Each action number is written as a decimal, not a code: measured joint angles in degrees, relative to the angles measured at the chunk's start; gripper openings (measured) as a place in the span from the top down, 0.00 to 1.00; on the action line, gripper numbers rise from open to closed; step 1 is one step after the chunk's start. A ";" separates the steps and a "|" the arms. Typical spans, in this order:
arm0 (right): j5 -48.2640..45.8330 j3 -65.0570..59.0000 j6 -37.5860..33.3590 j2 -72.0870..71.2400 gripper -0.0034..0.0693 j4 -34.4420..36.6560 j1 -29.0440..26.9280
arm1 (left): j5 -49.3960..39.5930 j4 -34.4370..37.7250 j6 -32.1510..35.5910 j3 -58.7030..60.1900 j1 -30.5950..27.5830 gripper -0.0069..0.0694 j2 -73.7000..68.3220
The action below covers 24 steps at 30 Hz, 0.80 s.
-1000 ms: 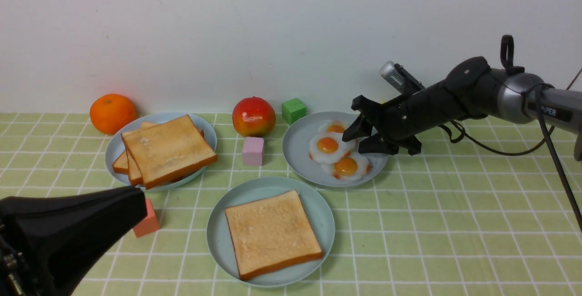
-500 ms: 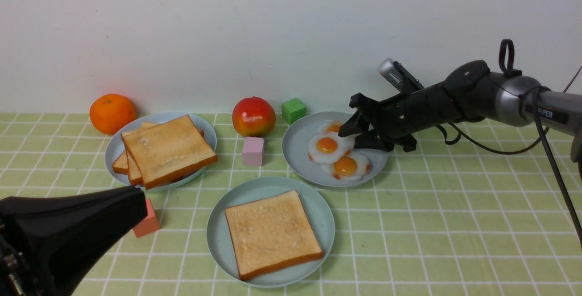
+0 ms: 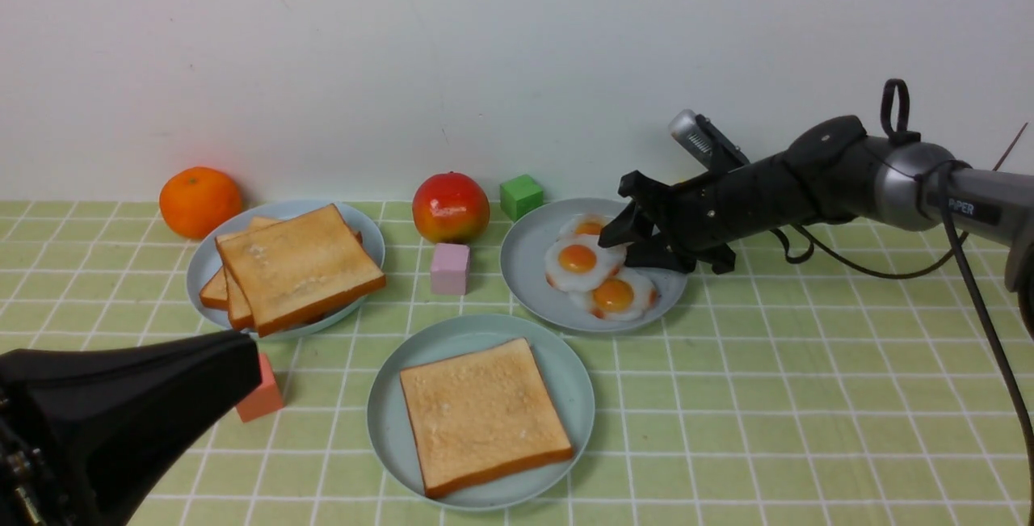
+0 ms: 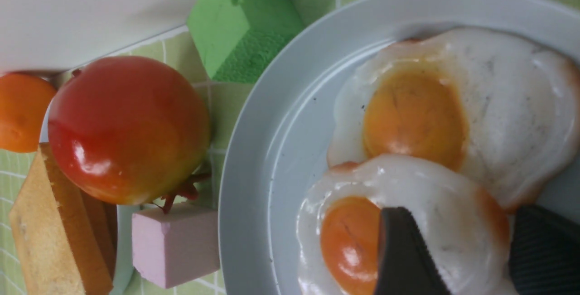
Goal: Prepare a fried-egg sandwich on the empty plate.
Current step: Use the right arm to grab a fried egg, then use the right arm to place the fried egg on the slice of bread in the middle
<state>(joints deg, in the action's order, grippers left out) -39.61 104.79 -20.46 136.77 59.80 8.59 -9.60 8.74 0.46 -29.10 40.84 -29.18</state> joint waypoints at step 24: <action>-8.70 -0.10 -6.24 -2.11 0.87 11.86 -3.12 | 0.00 0.01 0.00 0.00 0.00 0.93 0.00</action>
<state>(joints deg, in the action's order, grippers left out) -48.31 104.70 -26.70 134.67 71.66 5.47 -9.60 8.75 0.46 -29.10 40.84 -29.18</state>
